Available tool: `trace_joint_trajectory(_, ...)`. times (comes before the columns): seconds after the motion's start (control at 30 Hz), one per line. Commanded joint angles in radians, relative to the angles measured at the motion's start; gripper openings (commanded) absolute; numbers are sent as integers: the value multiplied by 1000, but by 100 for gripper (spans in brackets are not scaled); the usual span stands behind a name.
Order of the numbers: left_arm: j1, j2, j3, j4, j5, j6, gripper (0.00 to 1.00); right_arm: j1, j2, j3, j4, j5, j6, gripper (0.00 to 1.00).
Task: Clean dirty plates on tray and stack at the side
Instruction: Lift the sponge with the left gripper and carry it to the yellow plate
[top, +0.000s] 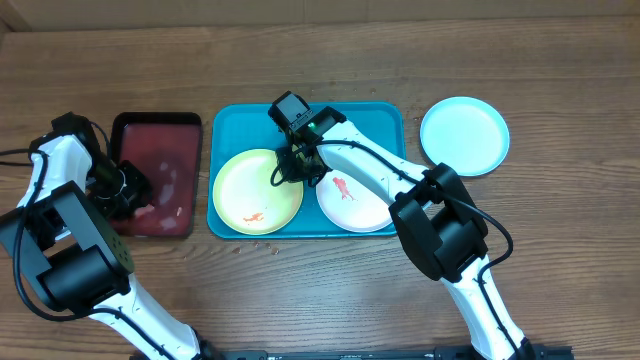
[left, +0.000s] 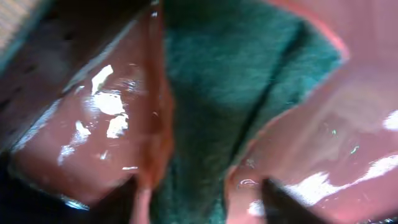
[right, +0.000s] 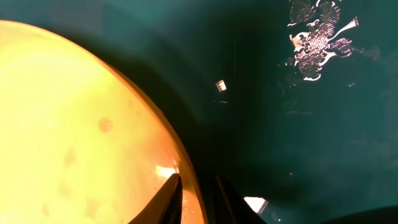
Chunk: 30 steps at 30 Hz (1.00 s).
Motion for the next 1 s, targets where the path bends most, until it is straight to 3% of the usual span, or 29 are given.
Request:
trace_joint_trajectory(0.0,-10,4,23,31,25,67,95,2,24,-38,-5,24,-3,20)
trace_joint_trajectory(0.23,-10,5,23,108,-95,72,95,2,24,-38,-14,25,-7,20)
trace_joint_trajectory(0.4,-15,5,21,107,-65,72,66,2,24,-38,3,24,-7,20)
trace_joint_trajectory(0.63,-16,5,28,114,-63,71,6,2,24,-38,-4,24,-6,20)
trace_joint_trajectory(0.83,-16,3,151,-5,-46,71,4,2,24,-38,-3,24,-6,20)
trace_joint_trajectory(0.97,-16,-1,290,-142,72,73,4,2,24,-38,-3,25,-6,20)
